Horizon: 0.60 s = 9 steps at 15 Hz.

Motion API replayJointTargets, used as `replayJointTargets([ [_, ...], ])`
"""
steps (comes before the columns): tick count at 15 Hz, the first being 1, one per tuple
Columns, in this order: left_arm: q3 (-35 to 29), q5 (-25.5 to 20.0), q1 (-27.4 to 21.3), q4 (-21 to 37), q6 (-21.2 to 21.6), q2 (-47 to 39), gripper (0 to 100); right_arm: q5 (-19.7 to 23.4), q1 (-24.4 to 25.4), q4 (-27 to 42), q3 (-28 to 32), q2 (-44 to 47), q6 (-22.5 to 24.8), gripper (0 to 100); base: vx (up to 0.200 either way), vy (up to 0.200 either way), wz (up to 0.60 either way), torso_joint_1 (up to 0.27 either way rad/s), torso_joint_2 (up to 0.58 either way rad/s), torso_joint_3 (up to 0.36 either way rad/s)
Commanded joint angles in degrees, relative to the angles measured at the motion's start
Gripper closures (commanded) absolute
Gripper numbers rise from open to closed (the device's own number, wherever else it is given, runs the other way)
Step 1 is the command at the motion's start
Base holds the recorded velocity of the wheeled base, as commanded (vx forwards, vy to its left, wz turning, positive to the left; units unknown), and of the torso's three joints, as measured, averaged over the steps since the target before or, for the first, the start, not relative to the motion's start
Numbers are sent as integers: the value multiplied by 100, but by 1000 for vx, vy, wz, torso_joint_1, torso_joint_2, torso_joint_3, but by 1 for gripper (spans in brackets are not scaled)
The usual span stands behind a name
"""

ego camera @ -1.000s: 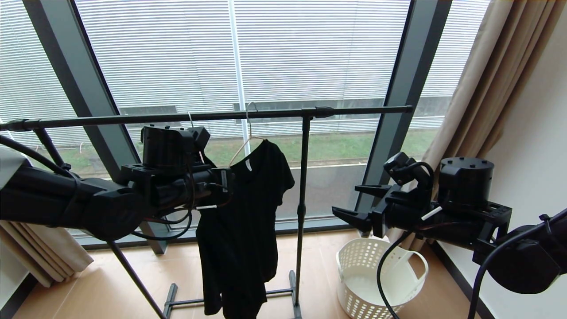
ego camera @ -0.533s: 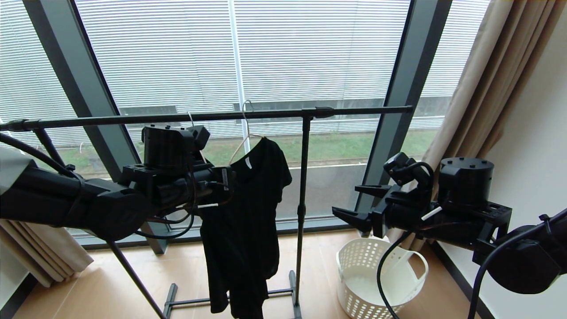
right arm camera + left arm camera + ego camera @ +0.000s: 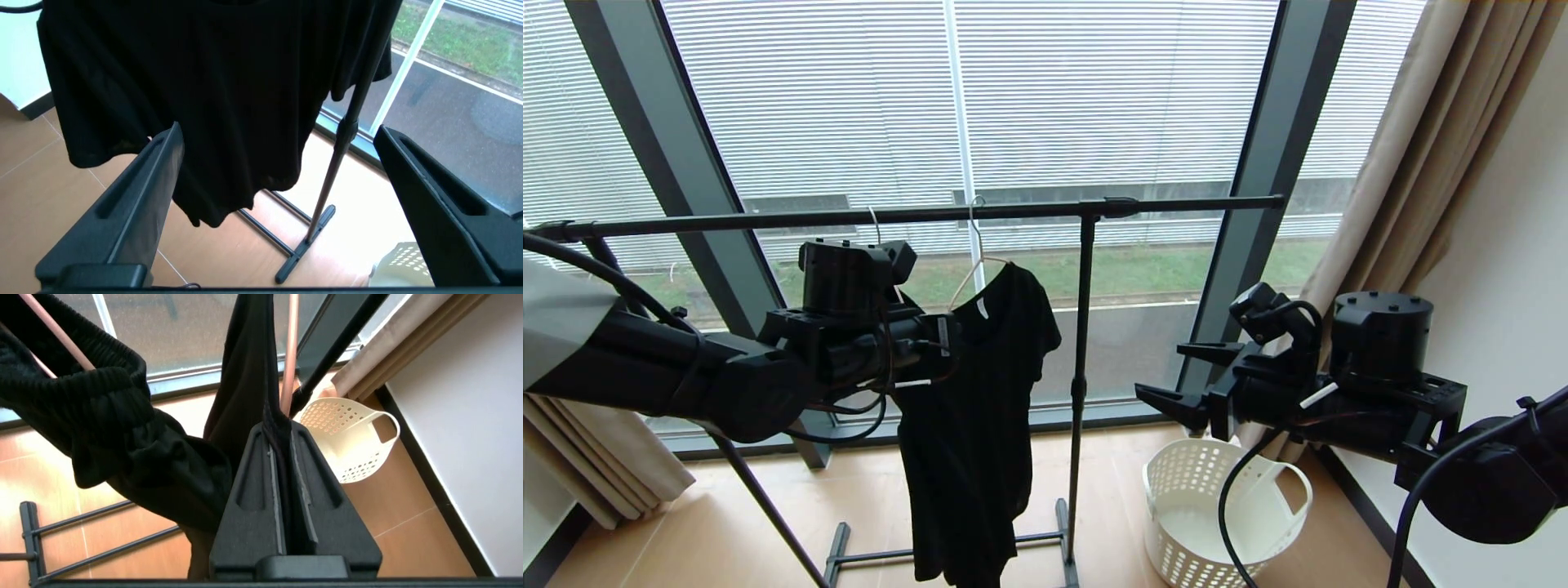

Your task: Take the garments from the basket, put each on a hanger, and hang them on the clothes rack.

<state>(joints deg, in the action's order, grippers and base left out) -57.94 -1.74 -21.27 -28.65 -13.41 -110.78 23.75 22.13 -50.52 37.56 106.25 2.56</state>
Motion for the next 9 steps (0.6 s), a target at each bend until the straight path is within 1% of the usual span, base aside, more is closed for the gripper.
replayJointTargets([
  [1,-24,-1,0,0,-4,-67,100,7,2,-2,-3,1,25,0,0,0,0,0,0,0],
  [9,-42,-1,0,-9,5,-164,100,7,2,-2,-12,9,60,0,0,0,0,0,0,0],
])
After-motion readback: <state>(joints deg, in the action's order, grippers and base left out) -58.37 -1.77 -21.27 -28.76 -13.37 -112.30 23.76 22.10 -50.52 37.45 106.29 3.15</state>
